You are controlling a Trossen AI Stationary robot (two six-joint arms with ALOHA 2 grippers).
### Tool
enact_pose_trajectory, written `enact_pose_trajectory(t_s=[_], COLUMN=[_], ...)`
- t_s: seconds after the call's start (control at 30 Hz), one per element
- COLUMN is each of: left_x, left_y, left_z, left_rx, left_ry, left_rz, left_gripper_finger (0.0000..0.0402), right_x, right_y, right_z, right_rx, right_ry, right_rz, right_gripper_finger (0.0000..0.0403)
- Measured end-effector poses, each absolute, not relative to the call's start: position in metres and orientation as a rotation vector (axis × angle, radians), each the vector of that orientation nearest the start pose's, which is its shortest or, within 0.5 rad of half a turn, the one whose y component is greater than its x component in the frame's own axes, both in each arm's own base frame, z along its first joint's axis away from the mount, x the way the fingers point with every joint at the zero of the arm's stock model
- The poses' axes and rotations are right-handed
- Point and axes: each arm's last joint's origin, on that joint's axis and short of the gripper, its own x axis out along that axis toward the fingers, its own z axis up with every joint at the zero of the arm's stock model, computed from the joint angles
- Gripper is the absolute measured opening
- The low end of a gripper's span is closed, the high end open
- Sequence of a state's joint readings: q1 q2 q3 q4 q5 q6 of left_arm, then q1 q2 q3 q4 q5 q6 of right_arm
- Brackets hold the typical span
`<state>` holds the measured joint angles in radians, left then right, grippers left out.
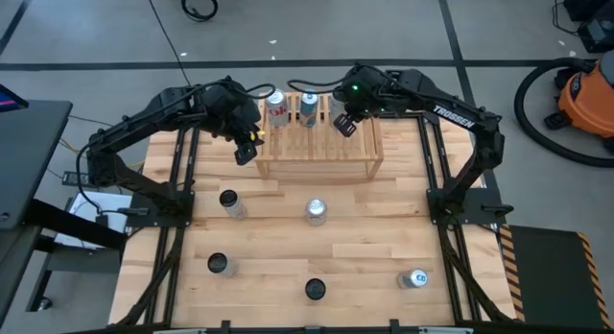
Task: Place canned beverage on shelf
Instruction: Put the top white-yellow soda can on the shelf
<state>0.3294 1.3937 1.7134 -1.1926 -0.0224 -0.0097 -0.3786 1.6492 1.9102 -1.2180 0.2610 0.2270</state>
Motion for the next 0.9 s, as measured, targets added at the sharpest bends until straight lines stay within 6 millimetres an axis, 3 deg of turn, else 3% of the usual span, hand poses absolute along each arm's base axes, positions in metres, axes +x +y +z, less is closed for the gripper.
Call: enact_pose_trajectory(t_s=[0.9], left_x=[0.2357], left_y=[0.0813], left_z=[0.4232], left_rx=[-0.147], left_ry=[0.866], left_rz=[0.335], left_gripper_finger=[0.0192], right_x=[0.2995], right_y=[-0.1196], right_z=[0.413], right_rx=[0.277], right_ry=[0.831], right_rz=[-0.661], right_gripper_finger=[0.0006])
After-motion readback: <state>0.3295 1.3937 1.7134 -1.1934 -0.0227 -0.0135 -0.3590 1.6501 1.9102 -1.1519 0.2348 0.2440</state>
